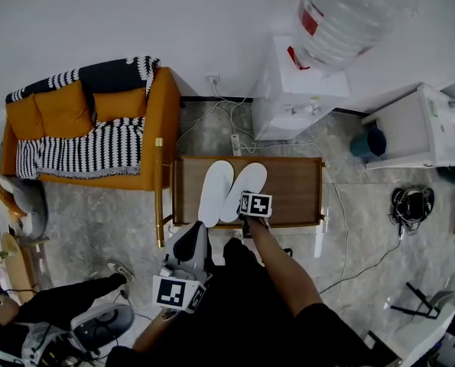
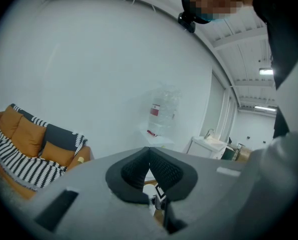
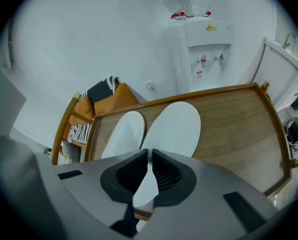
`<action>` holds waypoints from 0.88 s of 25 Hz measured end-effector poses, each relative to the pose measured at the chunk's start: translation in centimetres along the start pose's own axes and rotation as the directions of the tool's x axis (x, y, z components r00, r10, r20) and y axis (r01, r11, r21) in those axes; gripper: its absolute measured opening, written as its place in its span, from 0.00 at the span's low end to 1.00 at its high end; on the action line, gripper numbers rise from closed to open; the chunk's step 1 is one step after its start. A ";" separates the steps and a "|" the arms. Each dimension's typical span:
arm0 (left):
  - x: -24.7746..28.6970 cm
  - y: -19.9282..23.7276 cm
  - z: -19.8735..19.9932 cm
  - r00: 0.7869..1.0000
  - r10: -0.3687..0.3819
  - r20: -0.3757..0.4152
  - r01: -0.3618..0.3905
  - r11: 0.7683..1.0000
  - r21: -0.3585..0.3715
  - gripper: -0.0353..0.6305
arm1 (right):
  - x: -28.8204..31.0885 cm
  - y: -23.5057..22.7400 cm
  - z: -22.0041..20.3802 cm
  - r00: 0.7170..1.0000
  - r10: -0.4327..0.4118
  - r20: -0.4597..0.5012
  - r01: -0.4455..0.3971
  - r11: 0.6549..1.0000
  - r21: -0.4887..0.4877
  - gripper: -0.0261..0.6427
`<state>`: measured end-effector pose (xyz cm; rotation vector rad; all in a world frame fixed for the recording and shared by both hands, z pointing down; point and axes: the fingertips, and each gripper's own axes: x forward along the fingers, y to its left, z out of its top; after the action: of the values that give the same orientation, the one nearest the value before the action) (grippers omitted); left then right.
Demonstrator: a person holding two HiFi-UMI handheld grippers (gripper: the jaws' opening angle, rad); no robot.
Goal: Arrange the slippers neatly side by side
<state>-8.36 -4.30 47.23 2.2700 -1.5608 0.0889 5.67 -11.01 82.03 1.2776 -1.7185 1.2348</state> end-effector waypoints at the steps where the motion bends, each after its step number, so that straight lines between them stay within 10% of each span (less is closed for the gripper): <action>1: 0.1 0.0 0.0 1.000 -0.001 0.000 0.001 1.000 0.000 0.07 | -0.2 0.0 0.0 1.000 0.000 -0.003 0.000 1.000 -0.009 0.09; 22: 1.6 -2.7 0.1 0.999 -0.054 0.008 0.054 0.998 0.012 0.07 | -5.5 -5.5 0.7 0.999 -0.035 -0.038 0.022 0.956 -0.294 0.08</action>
<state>-5.32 -4.97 46.80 2.3227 -1.5058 0.0736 12.61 -10.25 78.52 1.0868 -1.7686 0.9406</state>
